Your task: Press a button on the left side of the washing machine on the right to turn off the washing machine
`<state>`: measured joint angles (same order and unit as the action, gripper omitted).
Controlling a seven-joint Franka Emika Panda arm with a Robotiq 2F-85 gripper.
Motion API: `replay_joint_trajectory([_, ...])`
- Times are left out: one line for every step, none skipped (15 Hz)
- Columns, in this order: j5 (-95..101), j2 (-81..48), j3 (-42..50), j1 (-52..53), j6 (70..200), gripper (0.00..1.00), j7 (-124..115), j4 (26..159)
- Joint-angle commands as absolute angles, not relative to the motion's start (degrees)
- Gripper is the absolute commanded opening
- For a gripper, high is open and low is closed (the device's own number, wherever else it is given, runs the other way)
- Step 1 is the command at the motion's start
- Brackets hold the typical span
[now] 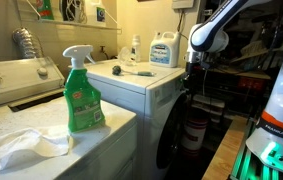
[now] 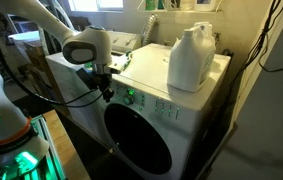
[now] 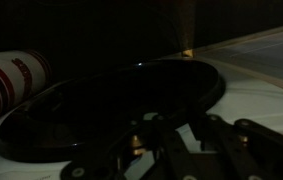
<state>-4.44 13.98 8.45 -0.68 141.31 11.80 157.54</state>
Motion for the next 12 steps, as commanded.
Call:
replay_joint_trajectory([-4.53, 10.84, 6.92, -1.10, 145.97, 0.06, 10.76, 157.49])
replay_joint_trajectory([-4.14, 10.29, 6.58, -1.18, 147.18, 0.03, 10.63, 157.49])
replay_joint_trajectory([-3.67, 9.69, 6.25, -1.32, 148.32, 0.03, 10.36, 157.49])
replay_joint_trajectory([-3.17, 9.27, 5.98, -1.43, 149.03, 0.04, 10.19, 157.48])
replay_joint_trajectory([-2.44, 8.81, 5.66, -1.64, 150.11, 0.05, 9.71, 157.48])
replay_joint_trajectory([-2.02, 8.46, 5.46, -1.72, 150.74, 0.06, 9.52, 157.47])
replay_joint_trajectory([-1.50, 8.13, 5.26, -1.84, 151.63, 0.09, 9.26, 157.47])
replay_joint_trajectory([-0.77, 7.78, 5.03, -1.98, 152.58, 0.08, 8.86, 157.46])
replay_joint_trajectory([-0.22, 7.51, 4.86, -2.04, 153.38, 0.08, 8.60, 157.45])
replay_joint_trajectory([0.25, 7.33, 4.73, -2.08, 154.31, 0.08, 8.43, 157.45])
replay_joint_trajectory([0.87, 7.18, 4.62, -2.13, 154.99, 0.08, 8.18, 157.44])
replay_joint_trajectory([1.60, 7.03, 4.52, -2.24, 155.71, 0.08, 7.84, 157.43])
